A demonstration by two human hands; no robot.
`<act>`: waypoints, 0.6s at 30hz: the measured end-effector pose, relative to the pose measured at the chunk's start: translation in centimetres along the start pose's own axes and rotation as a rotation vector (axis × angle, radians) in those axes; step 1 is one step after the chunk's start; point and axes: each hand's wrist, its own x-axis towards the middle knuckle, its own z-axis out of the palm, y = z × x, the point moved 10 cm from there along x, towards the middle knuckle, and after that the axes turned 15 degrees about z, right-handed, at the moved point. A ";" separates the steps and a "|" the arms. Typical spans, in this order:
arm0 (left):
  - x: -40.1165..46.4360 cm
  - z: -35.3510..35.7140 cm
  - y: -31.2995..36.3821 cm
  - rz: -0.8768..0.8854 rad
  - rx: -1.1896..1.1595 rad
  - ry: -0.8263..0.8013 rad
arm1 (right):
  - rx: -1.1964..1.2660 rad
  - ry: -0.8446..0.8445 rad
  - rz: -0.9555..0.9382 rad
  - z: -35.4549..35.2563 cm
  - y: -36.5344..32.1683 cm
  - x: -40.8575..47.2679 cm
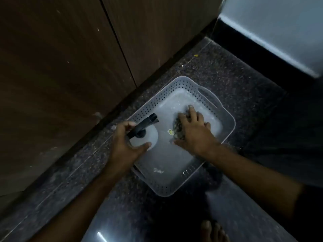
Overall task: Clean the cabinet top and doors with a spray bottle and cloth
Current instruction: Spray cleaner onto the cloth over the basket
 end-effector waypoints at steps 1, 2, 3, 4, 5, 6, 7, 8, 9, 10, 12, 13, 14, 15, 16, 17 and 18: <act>0.4 0.1 0.1 0.035 0.033 -0.006 | 0.019 0.030 0.013 0.1 -0.1 0.2; 0.9 0.2 0.3 0.060 0.059 -0.016 | 0.037 0.086 0.030 -0.1 0.0 0.5; 1.3 0.4 0.8 0.073 0.065 -0.043 | 0.023 0.119 0.039 -0.1 -0.1 0.6; 1.7 0.7 1.2 0.066 0.054 -0.073 | 0.012 0.148 0.039 0.1 -0.2 0.7; 2.0 1.1 1.7 0.053 0.030 -0.092 | -0.005 0.169 0.035 0.3 -0.3 0.7; 2.1 1.7 1.9 0.016 0.006 -0.127 | -0.014 0.194 0.029 0.4 -0.3 0.8; 2.1 2.2 2.0 -0.031 -0.024 -0.154 | -0.024 0.210 0.016 0.4 -0.4 0.8; 2.0 2.6 2.2 -0.086 -0.076 -0.164 | -0.022 0.218 -0.003 0.4 -0.4 0.7; 1.7 3.0 2.0 -0.160 -0.150 -0.156 | -0.018 0.222 -0.028 0.5 -0.6 0.6; 1.5 3.4 1.9 -0.218 -0.189 -0.151 | 0.000 0.224 -0.062 0.6 -0.7 0.6; 1.6 3.8 2.4 -0.220 -0.202 -0.165 | 0.074 0.213 -0.107 0.6 -0.4 0.9; 2.2 3.9 3.2 -0.166 -0.191 -0.155 | 0.161 0.179 -0.103 0.5 0.1 1.1; 3.0 4.0 4.2 -0.109 -0.169 -0.165 | 0.350 0.116 -0.068 0.1 1.1 1.4; 3.7 4.2 5.1 -0.055 -0.147 -0.208 | 0.630 0.013 0.005 -0.4 2.1 1.6; 4.1 4.2 5.7 -0.011 -0.118 -0.252 | 0.941 -0.127 0.083 -0.3 3.1 1.7; 4.3 4.2 5.9 0.025 -0.120 -0.277 | 1.198 -0.255 0.144 -0.3 3.5 1.4; 4.4 4.1 6.0 0.037 -0.148 -0.294 | 1.388 -0.378 0.179 -0.4 3.5 0.9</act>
